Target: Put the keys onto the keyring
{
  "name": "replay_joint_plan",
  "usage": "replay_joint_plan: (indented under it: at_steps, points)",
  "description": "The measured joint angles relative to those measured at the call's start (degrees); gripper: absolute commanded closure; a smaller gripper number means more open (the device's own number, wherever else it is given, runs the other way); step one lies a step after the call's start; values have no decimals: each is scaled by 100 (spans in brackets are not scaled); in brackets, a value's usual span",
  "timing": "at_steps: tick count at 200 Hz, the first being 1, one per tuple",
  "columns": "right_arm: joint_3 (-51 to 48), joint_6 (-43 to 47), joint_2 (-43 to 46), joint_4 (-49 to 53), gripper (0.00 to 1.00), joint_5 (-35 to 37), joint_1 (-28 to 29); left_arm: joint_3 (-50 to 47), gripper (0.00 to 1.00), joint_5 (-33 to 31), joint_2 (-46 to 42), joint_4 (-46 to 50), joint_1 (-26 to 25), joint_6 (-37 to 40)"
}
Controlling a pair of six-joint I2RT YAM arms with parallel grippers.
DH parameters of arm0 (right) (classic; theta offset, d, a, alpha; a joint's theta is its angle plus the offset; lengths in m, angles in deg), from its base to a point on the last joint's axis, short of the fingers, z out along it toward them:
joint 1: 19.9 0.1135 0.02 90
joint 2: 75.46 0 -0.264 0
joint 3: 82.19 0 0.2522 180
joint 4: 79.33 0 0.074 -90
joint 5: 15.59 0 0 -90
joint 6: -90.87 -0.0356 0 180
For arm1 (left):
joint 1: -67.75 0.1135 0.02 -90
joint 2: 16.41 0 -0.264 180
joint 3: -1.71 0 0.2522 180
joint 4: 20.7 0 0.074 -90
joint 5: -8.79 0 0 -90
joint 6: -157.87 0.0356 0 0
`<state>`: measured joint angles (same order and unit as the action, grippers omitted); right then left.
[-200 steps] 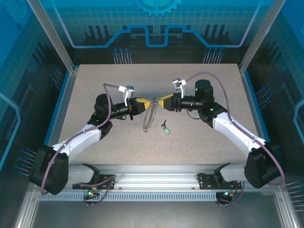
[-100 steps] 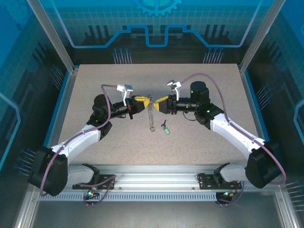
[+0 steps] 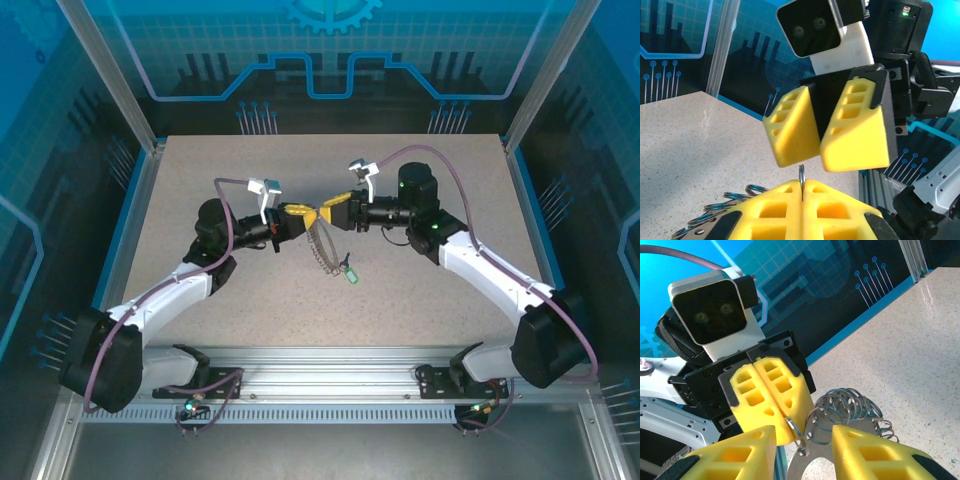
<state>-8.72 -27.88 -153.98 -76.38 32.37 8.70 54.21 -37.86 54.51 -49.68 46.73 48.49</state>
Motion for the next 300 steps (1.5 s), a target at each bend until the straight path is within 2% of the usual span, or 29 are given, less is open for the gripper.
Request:
replay_joint_plan:
  at_steps: [37,76,119,155,196,216,238,256,293,300]
  points:
    - [7,-2,-98,4,70,-44,0,11,100,4,0,4,-22,-13]
    - [31,22,-101,-2,86,-188,22,13,100,2,0,39,-22,-13]
    - [70,74,-101,-9,87,-273,22,55,100,2,0,48,-22,-13]
    - [107,214,-101,20,95,-345,22,94,100,0,0,79,-20,-13]
    - [118,310,-103,90,89,-387,20,105,100,2,0,157,-20,-15]
    - [157,332,-155,92,90,-428,20,122,100,0,0,199,-20,-15]
    - [192,339,-203,90,93,-496,20,129,100,-2,0,221,-20,-13]
    - [192,374,-225,90,100,-522,17,129,100,-2,0,247,-17,-15]
    - [243,457,-293,90,100,-612,11,136,100,-4,13,258,-15,-17]
    - [243,472,-293,87,100,-614,9,142,92,-7,20,258,-15,-42]
